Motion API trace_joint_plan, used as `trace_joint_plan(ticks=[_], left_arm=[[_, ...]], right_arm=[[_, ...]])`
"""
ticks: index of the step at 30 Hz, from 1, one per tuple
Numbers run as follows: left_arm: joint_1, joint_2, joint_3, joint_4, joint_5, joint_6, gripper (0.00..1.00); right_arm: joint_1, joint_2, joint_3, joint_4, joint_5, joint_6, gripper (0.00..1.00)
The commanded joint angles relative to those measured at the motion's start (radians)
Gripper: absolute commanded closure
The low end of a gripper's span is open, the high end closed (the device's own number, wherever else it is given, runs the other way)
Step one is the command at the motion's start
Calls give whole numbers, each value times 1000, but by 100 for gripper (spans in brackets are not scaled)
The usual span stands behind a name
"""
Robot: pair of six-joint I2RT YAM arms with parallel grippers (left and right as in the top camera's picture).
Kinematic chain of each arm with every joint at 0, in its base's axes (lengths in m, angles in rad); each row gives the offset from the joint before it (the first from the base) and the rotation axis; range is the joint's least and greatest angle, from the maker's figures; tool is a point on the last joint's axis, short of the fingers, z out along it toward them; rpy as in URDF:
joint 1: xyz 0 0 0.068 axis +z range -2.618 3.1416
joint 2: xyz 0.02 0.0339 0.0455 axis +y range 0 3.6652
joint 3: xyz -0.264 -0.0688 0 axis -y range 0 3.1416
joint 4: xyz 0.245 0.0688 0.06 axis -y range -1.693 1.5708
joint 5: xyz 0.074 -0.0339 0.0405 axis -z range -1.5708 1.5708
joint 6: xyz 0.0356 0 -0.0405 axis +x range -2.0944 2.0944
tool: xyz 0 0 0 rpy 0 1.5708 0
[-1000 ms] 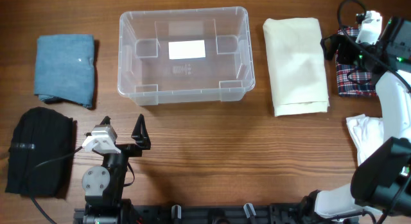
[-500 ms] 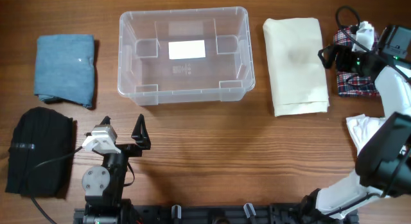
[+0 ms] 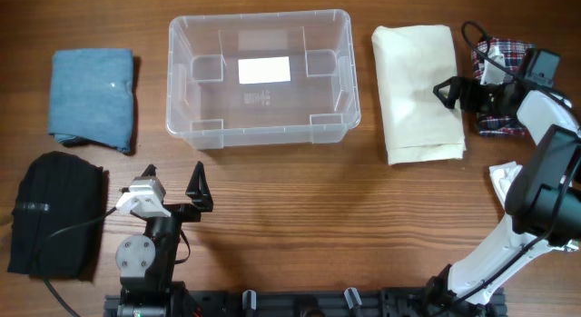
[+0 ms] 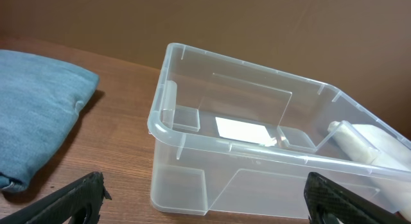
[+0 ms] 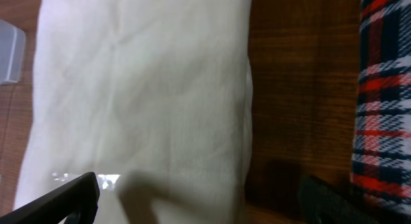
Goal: Pack container
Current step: 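Move right gripper to the cream towel and grasp its near edge, then lift cream towel with right gripper and lower it into the clear box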
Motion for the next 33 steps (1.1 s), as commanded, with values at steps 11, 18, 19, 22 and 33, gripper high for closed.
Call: trace_joint_plan(ticks=[11,18,19,22,33], left_arm=[[8,-6,-8,0,-10,9,0],[8,-6,-8,0,-10,9,0],[8,-6,-8,0,-10,9,0],[8,-6,-8,0,-10,9,0],[8,-6,-8,0,-10,9,0]], right_arm=[[0,152,21,95,-183,63,3],[1,158,21,92,-205,89,75],[1,158,21,93,-205,89,79],[0,157,21,93,-205,93,92],[0,-38,21,89,-169,160,96]])
